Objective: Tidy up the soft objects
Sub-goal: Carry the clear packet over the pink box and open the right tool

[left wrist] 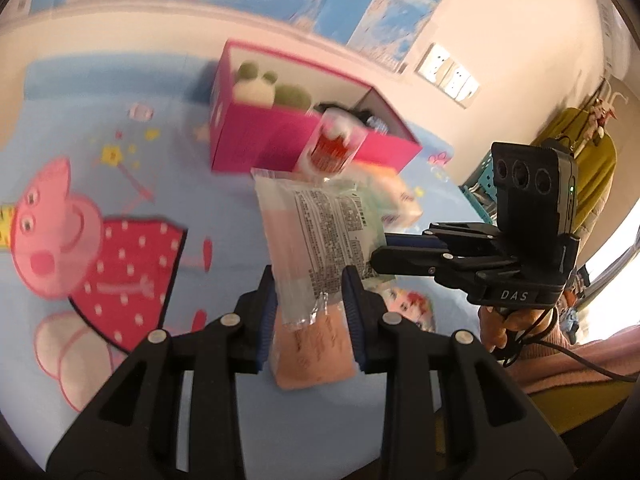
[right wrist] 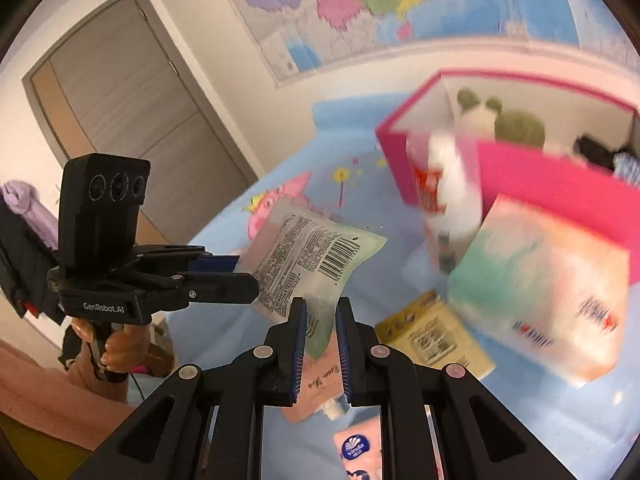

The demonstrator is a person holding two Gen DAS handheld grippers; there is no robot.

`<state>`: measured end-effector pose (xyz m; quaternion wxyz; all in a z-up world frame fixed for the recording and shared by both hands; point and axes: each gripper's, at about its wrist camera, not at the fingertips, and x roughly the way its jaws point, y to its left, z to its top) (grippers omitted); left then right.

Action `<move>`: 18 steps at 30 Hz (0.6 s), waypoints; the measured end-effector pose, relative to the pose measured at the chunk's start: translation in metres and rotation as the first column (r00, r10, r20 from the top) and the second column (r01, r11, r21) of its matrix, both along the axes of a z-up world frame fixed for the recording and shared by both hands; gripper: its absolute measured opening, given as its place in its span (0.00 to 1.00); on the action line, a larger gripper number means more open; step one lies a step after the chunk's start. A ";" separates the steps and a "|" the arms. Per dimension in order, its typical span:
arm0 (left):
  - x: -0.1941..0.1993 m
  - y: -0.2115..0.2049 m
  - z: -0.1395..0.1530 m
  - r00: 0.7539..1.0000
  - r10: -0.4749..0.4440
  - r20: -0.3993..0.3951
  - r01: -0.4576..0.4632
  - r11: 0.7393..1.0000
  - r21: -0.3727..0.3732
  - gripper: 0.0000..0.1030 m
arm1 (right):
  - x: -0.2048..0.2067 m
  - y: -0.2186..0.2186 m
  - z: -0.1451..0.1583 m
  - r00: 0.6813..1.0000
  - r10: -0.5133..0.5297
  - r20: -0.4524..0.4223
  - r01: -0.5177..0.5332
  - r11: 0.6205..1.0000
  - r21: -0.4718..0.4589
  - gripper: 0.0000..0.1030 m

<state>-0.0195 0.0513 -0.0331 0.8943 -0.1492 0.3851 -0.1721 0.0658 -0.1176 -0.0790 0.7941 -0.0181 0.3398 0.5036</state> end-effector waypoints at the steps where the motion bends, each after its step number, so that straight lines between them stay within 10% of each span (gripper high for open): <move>1: 0.001 -0.002 0.006 1.000 -0.004 0.014 0.004 1.000 0.006 0.33 | 0.000 -0.003 0.007 1.000 -0.001 0.016 0.001 1.000 0.008 0.14; 18: 0.072 -0.013 0.078 0.993 -0.026 0.117 0.013 0.994 0.109 0.33 | 0.040 -0.017 0.086 0.982 -0.077 0.174 0.058 0.992 0.110 0.14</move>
